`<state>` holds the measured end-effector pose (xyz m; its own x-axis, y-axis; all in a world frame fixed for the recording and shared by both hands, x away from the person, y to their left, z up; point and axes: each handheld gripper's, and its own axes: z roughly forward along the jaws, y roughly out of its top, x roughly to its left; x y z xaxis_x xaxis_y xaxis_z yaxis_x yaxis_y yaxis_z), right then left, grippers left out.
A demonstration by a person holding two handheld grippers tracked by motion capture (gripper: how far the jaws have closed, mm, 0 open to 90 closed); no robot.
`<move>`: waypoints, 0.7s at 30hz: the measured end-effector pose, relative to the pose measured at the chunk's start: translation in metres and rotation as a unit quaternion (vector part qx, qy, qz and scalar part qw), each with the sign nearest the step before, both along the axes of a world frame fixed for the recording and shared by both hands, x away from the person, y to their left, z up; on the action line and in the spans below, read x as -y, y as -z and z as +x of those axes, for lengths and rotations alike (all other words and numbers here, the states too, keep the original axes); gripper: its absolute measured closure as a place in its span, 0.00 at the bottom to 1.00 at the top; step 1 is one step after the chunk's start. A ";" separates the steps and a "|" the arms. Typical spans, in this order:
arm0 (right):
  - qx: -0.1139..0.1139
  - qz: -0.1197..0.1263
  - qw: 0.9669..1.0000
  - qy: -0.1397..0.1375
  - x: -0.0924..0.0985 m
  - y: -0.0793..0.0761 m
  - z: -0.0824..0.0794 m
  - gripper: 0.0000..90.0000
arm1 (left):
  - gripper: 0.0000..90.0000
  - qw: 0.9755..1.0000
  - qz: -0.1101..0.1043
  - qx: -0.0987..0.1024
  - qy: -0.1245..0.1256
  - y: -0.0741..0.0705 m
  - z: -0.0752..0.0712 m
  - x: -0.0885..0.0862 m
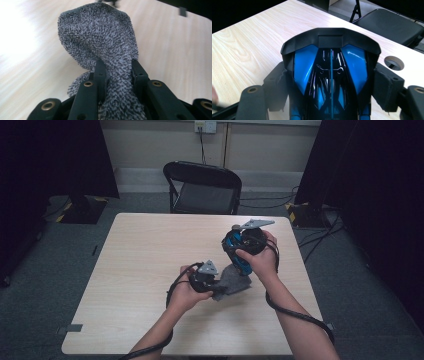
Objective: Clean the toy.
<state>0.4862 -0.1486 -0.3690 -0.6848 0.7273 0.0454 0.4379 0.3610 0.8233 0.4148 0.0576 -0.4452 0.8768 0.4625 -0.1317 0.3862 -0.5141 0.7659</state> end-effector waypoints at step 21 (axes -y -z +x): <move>-0.020 -0.007 0.999 -0.042 -0.009 0.027 -0.020 0.28 | 0.80 0.991 -0.007 0.031 -0.130 -0.022 0.038 -0.066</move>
<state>0.4658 -0.1392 -0.3960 -0.7412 0.6682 0.0638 0.4376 0.4089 0.8008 0.4526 0.1232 -0.4232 0.7349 0.6723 -0.0891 0.4560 -0.3927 0.7986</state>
